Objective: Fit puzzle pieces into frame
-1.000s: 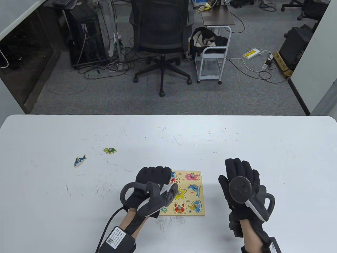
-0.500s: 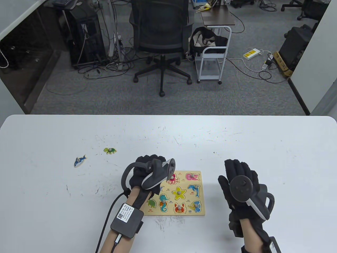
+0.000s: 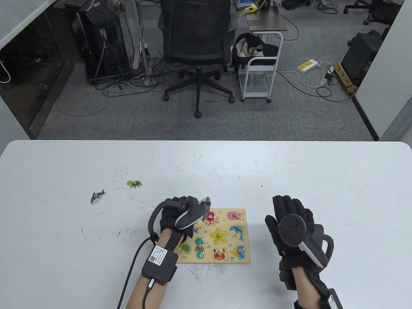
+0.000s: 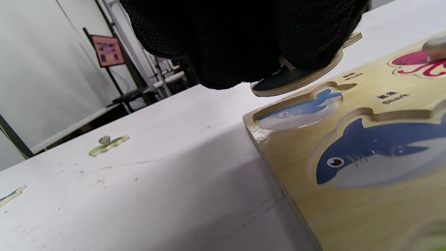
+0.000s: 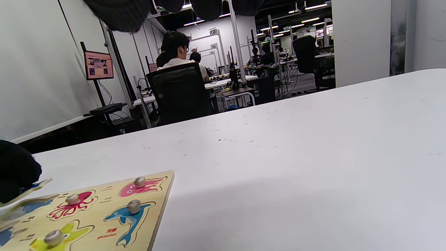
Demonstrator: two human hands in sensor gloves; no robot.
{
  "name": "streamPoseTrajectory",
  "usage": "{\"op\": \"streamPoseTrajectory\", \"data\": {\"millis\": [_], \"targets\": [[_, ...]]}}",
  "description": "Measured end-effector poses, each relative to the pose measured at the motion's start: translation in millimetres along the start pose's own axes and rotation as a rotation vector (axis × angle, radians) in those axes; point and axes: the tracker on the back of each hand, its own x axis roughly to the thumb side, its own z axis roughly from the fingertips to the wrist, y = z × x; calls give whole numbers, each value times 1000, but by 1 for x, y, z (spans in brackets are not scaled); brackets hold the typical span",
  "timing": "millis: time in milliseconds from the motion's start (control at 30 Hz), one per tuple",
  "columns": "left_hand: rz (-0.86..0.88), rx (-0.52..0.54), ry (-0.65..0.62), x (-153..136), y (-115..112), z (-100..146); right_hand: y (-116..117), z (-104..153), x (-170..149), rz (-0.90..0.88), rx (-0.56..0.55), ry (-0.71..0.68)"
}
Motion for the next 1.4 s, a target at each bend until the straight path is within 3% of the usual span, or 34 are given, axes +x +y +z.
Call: {"op": "streamPoseTrajectory", "data": {"millis": [333, 833, 967, 1167, 1400], "targets": [[-45, -33, 0, 7, -13, -5, 1, 0, 0, 0, 11, -1], [-34, -46, -5, 3, -8, -1, 2, -1, 1, -3, 24, -6], [10, -27, 23, -16, 3, 0, 1, -1, 1, -3, 22, -11], [54, -23, 146, -66, 24, -6, 1, -1, 2, 2, 13, -16], [69, -56, 287, -121, 28, -25, -2, 2, 3, 9, -6, -20]]}}
